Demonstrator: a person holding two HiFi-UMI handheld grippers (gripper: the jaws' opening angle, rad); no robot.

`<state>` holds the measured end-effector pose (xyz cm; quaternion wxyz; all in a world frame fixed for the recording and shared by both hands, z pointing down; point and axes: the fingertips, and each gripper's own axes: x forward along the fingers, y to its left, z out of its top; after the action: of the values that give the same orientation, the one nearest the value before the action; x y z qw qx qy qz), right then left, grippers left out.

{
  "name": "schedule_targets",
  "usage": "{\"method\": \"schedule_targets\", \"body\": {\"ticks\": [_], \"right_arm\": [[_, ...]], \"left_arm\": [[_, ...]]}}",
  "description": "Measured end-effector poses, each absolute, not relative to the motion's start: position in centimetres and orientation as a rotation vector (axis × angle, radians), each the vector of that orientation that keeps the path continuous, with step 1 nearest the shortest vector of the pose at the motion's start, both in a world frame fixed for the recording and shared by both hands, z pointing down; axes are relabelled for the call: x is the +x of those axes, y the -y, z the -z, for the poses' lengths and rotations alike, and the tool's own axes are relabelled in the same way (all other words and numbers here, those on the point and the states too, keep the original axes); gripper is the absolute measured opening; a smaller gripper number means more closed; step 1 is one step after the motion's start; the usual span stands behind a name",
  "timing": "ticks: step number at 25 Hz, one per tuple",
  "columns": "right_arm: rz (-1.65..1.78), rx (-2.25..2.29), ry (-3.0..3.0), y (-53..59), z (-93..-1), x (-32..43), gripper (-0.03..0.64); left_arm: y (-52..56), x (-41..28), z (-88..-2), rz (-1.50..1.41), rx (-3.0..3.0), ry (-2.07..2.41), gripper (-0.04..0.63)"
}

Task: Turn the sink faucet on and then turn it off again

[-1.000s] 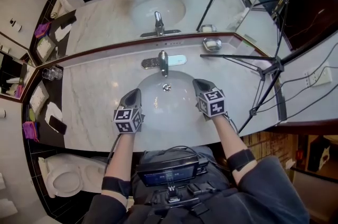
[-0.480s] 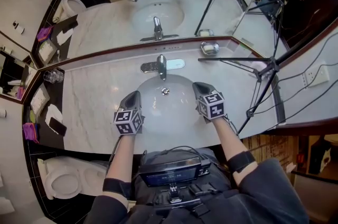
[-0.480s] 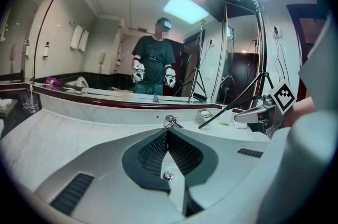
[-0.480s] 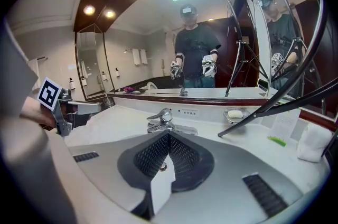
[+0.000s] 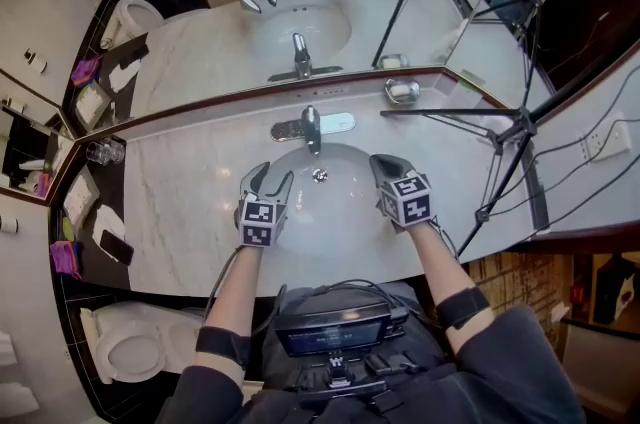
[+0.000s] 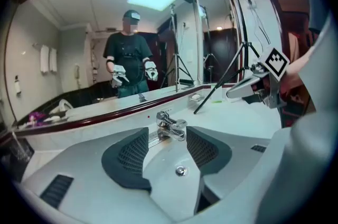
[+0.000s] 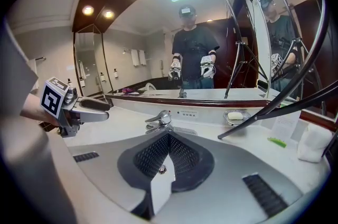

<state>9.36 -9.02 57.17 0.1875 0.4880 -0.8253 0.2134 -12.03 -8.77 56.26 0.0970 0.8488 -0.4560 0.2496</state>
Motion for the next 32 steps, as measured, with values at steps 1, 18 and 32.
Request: {"method": "schedule_targets", "body": {"ticks": [1, 18, 32], "right_arm": [[-0.601, 1.375, 2.322, 9.2, -57.2, 9.3, 0.02], [-0.622, 1.336, 2.273, 10.8, -60.4, 8.9, 0.02], [-0.663, 1.375, 2.239, 11.1, -61.5, 10.9, 0.02]], "left_arm": [[9.2, -11.5, -56.6, -0.804, 2.548, 1.338, 0.229], [15.8, -4.9, -61.9, -1.637, 2.92, 1.149, 0.259], [18.2, -3.6, -64.6, -1.722, 2.893, 1.103, 0.184]]}}
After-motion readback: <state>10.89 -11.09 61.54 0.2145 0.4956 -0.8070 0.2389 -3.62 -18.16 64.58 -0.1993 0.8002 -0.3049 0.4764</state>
